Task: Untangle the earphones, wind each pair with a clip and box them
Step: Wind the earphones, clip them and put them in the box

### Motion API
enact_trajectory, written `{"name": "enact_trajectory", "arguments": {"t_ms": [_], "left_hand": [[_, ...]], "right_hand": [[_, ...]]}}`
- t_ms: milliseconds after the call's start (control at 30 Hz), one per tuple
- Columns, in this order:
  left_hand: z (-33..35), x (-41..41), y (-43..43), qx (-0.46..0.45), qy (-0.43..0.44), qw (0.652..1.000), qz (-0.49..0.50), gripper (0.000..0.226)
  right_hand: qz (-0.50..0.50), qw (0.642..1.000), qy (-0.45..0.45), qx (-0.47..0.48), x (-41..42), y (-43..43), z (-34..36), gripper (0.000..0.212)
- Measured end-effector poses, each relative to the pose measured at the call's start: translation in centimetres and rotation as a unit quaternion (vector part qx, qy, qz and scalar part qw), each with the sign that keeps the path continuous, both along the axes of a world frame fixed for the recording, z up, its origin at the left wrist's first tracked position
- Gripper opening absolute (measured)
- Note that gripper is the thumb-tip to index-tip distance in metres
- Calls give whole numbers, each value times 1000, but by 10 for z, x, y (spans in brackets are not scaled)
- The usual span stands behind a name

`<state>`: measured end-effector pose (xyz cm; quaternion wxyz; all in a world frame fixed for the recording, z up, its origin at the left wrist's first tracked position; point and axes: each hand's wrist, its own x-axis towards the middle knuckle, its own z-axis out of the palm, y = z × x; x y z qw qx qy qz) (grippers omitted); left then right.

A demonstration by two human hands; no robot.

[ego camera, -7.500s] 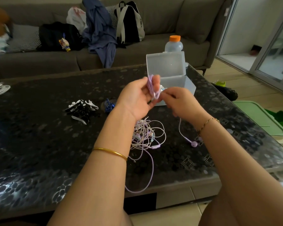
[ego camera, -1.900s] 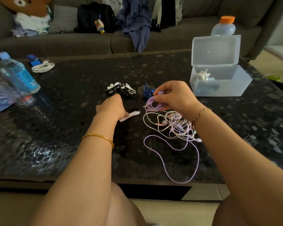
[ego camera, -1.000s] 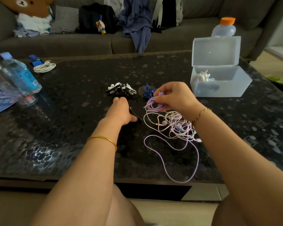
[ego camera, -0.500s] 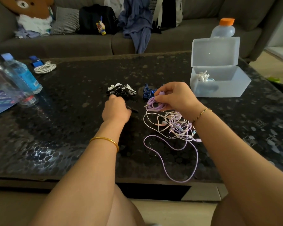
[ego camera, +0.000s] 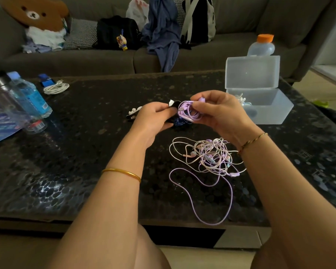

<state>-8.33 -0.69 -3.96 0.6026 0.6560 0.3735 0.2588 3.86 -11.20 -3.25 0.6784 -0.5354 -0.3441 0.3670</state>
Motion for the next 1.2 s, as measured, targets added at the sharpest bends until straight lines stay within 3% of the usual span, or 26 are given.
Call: {"name": "enact_trajectory", "arguments": {"t_ms": [167, 400, 533, 933, 1200], "left_hand": [[7, 3, -11, -84, -42, 994, -59, 9], [8, 5, -13, -68, -74, 994, -42, 9], [7, 7, -14, -61, -56, 996, -35, 4], [5, 8, -14, 116, 7, 991, -70, 20], [8, 3, -16, 132, -26, 983, -123, 27]], "right_hand": [[-17, 1000, 2, 24, 3, 0, 0, 11], [-34, 999, 4, 35, 6, -4, 3, 9], [-37, 995, 53, 70, 4, -3, 5, 11], [-121, 989, -77, 33, 0, -1, 3, 8], [-97, 994, -38, 15, 4, 1, 0, 9]]}}
